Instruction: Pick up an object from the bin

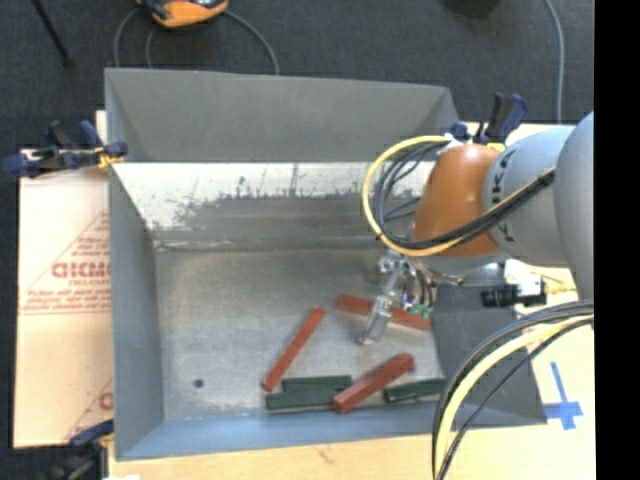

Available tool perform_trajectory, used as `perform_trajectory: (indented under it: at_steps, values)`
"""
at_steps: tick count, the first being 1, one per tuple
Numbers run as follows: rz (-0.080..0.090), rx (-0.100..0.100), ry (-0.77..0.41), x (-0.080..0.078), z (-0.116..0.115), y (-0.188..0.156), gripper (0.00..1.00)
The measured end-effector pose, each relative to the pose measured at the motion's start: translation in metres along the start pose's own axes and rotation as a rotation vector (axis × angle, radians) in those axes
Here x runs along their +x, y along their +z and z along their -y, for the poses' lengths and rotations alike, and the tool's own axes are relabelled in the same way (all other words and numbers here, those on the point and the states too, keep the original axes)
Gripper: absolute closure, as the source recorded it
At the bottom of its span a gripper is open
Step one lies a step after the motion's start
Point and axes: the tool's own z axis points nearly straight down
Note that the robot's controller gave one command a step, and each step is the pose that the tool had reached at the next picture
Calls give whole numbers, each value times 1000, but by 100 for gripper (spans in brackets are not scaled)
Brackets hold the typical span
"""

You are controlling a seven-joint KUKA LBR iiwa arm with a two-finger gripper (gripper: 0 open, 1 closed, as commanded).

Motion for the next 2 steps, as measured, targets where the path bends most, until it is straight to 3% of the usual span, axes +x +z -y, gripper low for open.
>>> perform_trajectory:
  at_steps: [1,2]
  values:
    - [3,2,-136,-4,0,-3,100]
    - [3,2,-137,-4,0,-3,100]
